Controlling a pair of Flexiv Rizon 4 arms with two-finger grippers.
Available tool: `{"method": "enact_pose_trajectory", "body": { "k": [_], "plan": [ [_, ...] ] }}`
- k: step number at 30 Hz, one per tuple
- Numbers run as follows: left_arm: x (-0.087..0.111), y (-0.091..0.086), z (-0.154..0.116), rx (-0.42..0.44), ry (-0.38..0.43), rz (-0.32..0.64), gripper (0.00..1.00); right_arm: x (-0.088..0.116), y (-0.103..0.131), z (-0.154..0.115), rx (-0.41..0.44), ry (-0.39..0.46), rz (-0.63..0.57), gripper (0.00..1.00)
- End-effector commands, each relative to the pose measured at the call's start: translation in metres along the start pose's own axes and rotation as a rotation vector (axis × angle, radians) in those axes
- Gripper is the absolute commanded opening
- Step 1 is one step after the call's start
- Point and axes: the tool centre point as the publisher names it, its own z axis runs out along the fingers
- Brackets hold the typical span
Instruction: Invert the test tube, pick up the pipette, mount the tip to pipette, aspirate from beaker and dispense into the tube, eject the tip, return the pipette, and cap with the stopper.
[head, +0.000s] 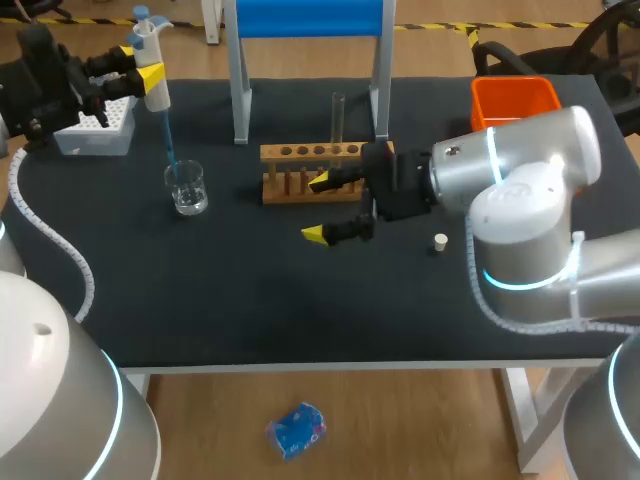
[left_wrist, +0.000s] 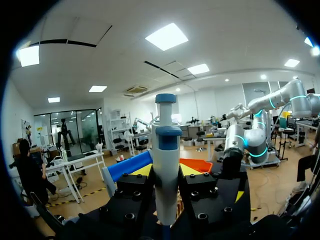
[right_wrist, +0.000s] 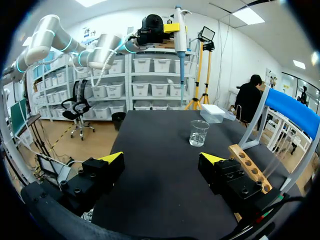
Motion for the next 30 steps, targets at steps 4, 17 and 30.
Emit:
{"method": "enact_pose_trajectory", "body": {
  "k": [4,17,30],
  "plan": [
    [0.001,0.000,-0.002,0.003,-0.002,0.001,0.00,0.001,-0.002,0.010,-0.006,-0.035,-0.001,1.00],
    [-0.011,0.011,0.013,0.055,0.039,-0.041,0.00,-0.002,-0.024,0.078,0.115,-0.208,0.060,1.00],
    [-0.029,0.027,0.016,0.042,0.035,-0.062,0.00,-0.021,-0.041,0.141,0.114,-0.240,0.108,1.00]
  ]
}}
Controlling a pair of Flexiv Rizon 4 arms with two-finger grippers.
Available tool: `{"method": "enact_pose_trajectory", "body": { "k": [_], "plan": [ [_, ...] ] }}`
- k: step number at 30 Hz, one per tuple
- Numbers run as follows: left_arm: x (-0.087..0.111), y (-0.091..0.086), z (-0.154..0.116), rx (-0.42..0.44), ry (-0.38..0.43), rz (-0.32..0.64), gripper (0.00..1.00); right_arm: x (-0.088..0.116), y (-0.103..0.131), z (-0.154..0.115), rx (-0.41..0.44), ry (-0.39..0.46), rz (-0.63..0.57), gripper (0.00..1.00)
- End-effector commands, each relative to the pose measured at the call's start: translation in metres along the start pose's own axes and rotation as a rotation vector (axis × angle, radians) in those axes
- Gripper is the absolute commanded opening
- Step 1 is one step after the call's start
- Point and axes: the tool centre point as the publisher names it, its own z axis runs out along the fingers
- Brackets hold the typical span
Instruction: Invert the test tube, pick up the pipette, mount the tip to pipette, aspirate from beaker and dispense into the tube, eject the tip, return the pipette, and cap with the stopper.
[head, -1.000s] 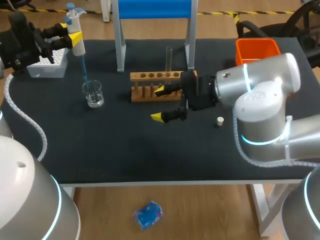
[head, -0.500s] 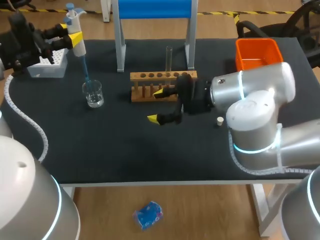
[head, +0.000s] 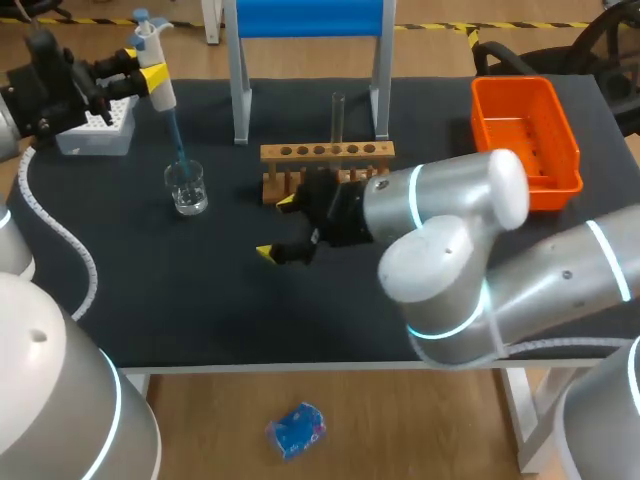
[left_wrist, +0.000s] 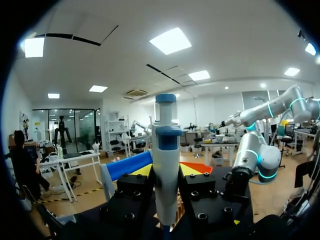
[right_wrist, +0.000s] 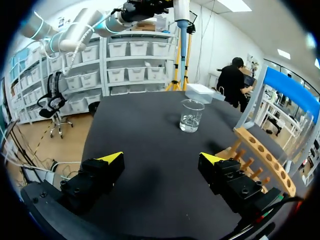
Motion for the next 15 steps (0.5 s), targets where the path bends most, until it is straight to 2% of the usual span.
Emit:
{"method": "enact_pose_trajectory", "body": {
  "k": [1,15],
  "plan": [
    [-0.005,0.003,0.001,-0.009,0.010,-0.006,0.00,-0.001,-0.001,0.067,-0.033,-0.036,0.031,1.00],
    [-0.021,0.009,-0.006,-0.002,0.004,-0.033,0.00,-0.010,0.003,0.117,-0.061,-0.068,0.036,1.00]
  ]
}}
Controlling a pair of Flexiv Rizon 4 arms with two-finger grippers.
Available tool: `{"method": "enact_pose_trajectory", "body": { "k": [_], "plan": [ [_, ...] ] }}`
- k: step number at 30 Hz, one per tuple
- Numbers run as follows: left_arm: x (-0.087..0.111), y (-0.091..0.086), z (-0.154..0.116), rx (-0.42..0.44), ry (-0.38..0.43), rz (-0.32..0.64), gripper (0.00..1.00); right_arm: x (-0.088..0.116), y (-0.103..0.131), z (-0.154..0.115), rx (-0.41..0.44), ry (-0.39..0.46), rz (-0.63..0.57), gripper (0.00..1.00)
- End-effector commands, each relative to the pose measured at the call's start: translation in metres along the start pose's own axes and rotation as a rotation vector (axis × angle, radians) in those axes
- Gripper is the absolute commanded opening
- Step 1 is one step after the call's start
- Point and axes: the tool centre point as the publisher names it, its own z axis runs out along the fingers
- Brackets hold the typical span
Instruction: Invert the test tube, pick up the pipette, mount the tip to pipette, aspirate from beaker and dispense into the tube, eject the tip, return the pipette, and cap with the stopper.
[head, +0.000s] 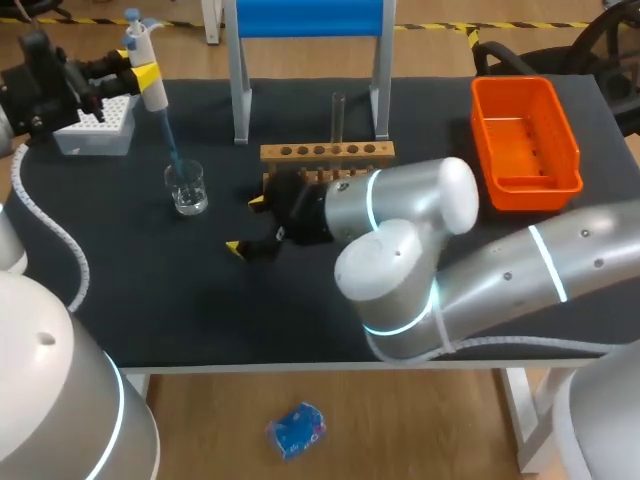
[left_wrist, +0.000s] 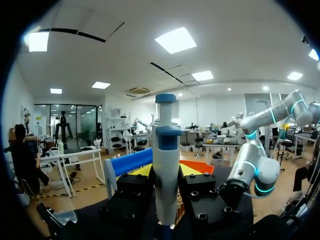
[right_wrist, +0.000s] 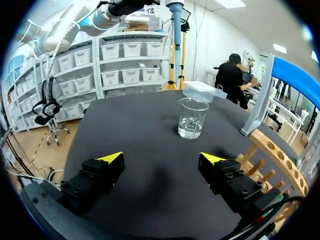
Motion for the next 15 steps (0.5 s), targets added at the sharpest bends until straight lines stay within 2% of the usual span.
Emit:
{"method": "enact_pose_trajectory", "body": {
  "k": [1,15],
  "plan": [
    [-0.004,-0.001,0.000,0.004,0.015,0.001,0.00,0.002,-0.005,0.056,-0.036,-0.051,0.004,1.00],
    [-0.009,-0.005,-0.001,0.016,0.018,0.019,0.00,-0.007,-0.004,0.081,-0.027,-0.082,0.034,1.00]
  ]
}}
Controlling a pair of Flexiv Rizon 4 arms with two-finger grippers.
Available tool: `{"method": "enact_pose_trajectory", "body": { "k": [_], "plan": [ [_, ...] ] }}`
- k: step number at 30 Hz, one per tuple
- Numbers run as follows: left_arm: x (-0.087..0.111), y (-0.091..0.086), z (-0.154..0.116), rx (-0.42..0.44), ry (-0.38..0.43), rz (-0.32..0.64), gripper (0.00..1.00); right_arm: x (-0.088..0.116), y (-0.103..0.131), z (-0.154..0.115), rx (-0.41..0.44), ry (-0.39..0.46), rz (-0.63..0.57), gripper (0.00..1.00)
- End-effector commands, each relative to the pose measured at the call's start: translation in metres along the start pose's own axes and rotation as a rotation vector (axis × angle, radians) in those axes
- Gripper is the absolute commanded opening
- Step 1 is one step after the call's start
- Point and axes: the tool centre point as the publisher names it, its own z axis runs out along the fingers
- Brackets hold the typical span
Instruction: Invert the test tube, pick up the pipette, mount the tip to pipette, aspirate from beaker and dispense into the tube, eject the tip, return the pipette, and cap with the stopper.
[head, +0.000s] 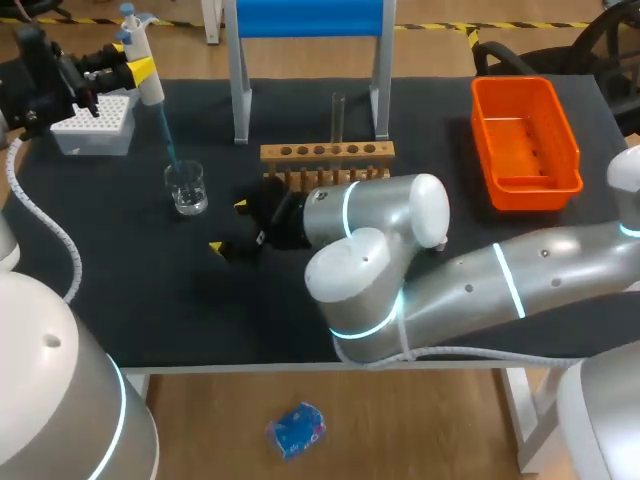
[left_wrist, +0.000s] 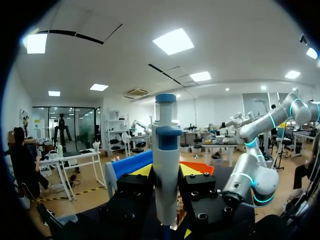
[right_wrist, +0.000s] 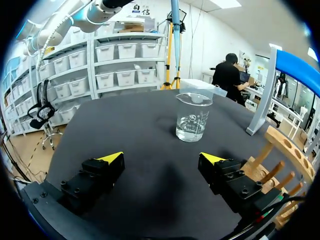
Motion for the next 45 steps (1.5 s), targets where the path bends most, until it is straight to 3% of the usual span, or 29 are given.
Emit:
{"method": "enact_pose_trajectory", "body": {
  "k": [1,14,23,38,45],
  "plan": [
    [-0.002,0.001,0.001,0.005,0.004,0.001,0.00,0.000,0.001,0.036,-0.004,-0.055,0.011,1.00],
    [-0.004,0.010,0.011,0.006,-0.004,0.016,0.00,-0.001,0.004,0.035,-0.007,-0.056,0.013,1.00],
    [-0.011,0.019,0.015,0.013,-0.020,0.083,0.00,-0.001,0.004,0.035,-0.007,-0.056,0.013,1.00],
    [-0.018,0.037,0.020,0.004,-0.024,0.090,0.00,-0.001,0.004,0.035,-0.007,-0.056,0.013,1.00],
    [-0.023,0.053,0.023,-0.011,-0.032,0.070,0.00,-0.001,0.004,0.035,-0.007,-0.056,0.013,1.00]
  ]
}}
